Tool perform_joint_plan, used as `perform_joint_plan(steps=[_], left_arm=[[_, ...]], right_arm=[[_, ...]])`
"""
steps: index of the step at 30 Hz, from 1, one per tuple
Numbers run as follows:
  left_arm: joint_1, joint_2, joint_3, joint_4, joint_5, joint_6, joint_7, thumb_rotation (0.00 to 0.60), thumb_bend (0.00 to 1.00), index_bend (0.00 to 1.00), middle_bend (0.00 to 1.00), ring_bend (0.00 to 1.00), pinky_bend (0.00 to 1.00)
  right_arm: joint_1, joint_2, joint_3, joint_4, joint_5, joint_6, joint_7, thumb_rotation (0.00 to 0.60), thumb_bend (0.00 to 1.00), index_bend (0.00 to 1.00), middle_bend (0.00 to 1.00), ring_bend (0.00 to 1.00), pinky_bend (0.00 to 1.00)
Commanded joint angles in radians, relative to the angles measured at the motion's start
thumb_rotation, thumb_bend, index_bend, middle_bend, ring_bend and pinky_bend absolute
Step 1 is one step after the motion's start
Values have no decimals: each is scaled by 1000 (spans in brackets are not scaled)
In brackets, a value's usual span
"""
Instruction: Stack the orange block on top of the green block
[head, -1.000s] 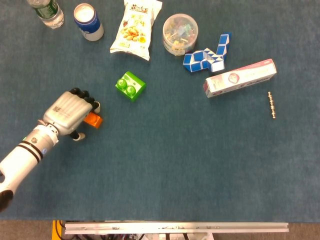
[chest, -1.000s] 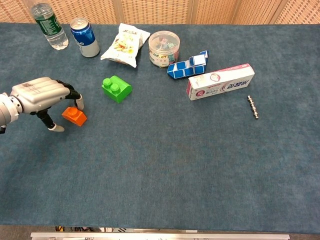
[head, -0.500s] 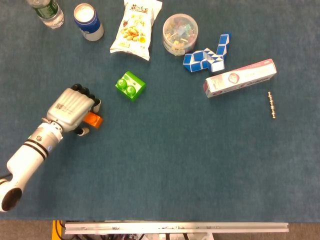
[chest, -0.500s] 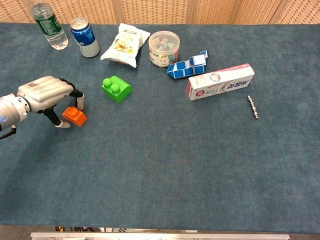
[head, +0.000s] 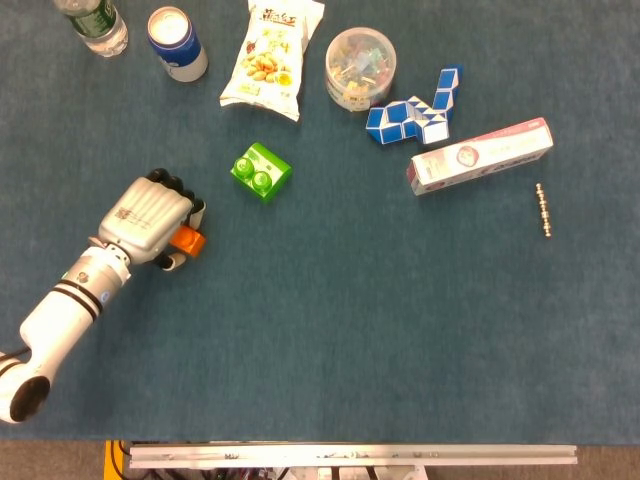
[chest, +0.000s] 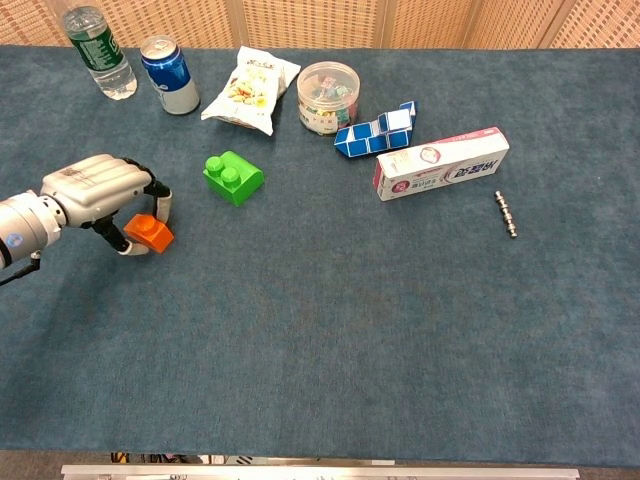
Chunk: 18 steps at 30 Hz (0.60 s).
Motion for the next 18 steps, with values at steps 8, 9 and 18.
perform_joint_plan(steps=[8, 9, 18], left_arm=[[-5, -4, -2, 18, 34, 8, -31, 600, 244, 531, 535, 348, 220], [-6, -3, -2, 18, 38, 10, -34, 600, 244, 538, 545, 357, 223], [-22, 43, -15, -30, 55, 8, -50, 600, 244, 561, 577, 387, 247]], right_arm=[[0, 1, 1, -1, 1, -1, -1, 600, 421, 585, 555, 499, 603], [0, 1, 1, -1, 1, 0, 0, 600, 421, 585, 555, 499, 603], [2, 3, 3, -4, -2, 1, -3, 600, 421, 586, 555, 499, 603]])
